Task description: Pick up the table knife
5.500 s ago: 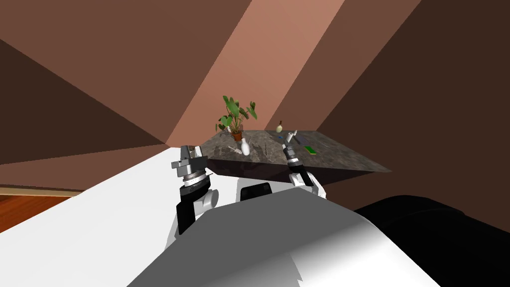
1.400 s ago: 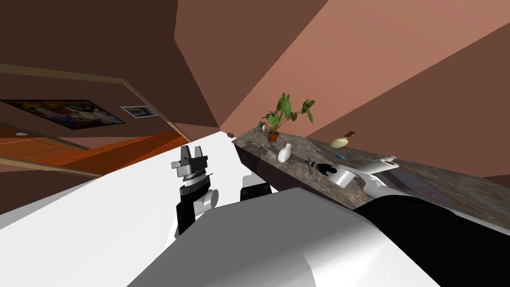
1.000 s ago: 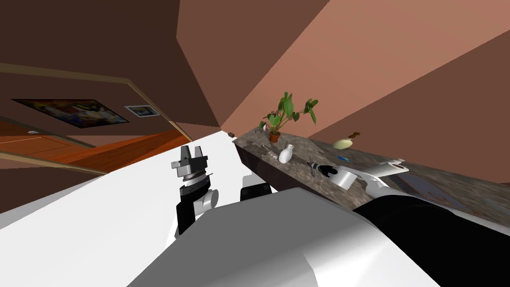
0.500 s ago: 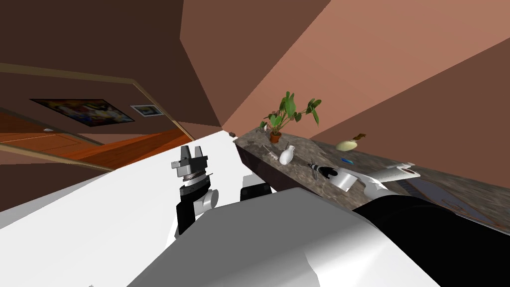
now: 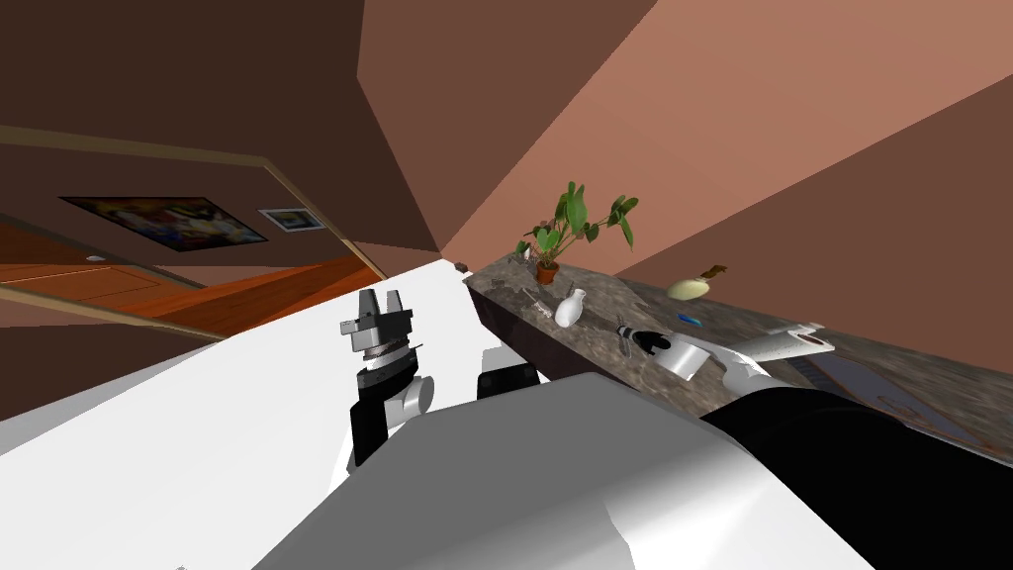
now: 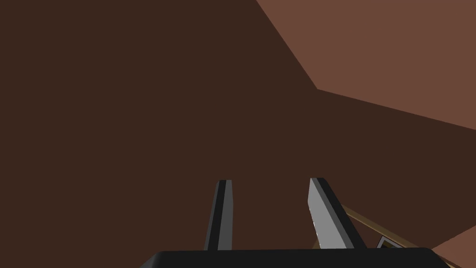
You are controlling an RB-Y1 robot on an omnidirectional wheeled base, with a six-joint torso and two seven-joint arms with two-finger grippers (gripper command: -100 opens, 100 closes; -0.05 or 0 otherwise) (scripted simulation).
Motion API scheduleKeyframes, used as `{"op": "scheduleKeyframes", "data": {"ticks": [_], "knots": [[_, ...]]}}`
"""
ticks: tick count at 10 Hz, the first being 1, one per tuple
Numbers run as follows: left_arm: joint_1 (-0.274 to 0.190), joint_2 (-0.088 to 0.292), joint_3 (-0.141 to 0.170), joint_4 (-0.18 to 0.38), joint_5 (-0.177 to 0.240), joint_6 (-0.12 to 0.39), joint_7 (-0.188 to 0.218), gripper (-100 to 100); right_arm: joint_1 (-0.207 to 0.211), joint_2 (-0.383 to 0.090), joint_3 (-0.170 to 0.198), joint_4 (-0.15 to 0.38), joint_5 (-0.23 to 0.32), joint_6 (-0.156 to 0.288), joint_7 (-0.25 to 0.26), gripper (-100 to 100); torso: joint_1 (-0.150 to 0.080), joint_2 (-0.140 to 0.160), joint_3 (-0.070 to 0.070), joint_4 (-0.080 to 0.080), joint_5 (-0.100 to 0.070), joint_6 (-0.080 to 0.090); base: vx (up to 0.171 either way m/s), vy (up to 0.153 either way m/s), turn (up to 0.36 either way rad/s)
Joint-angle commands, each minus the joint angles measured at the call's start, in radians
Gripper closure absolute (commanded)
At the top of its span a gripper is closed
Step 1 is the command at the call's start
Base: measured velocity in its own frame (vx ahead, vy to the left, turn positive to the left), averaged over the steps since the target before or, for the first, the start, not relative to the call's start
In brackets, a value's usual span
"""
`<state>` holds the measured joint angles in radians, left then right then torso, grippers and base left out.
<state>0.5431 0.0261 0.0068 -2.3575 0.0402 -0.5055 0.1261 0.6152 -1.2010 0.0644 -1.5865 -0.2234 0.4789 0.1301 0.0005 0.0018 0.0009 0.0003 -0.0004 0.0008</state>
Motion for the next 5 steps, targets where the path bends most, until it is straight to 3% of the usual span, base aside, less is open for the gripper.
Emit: {"op": "scheduleKeyframes", "data": {"ticks": [1, 2, 4, 5], "knots": [[0.0, 0.0, 0.0, 0.0, 0.0, 0.0, 0.0, 0, 0.0, 0.0, 0.0, 0.0, 0.0, 0.0, 0.0, 0, 0.0, 0.0, 0.0, 0.0, 0.0, 0.0, 0.0, 0.0, 0.0], [0.0, 0.0, 0.0, 0.0, 0.0, 0.0, 0.0, 0, 0.011, -0.019, -0.008, -0.033, -0.007, 0.015, -0.006, 100, 0.0, 0.0, 0.0, 0.0, 0.0, 0.0, -0.005, 0.014, -0.079], [0.0, 0.0, 0.0, 0.0, 0.0, 0.0, 0.0, 0, 0.022, -0.028, -0.015, -0.046, -0.01, 0.018, -0.008, 100, 0.003, 0.002, 0.001, 0.0, 0.001, 0.001, -0.016, 0.029, -0.064], [0.0, 0.0, 0.0, 0.0, 0.0, 0.0, 0.0, 0, 0.022, -0.03, -0.016, -0.048, -0.012, 0.019, -0.009, 0, 0.002, 0.001, 0.001, 0.0, 0.0, 0.0, 0.0, 0.0, 0.0]]}}
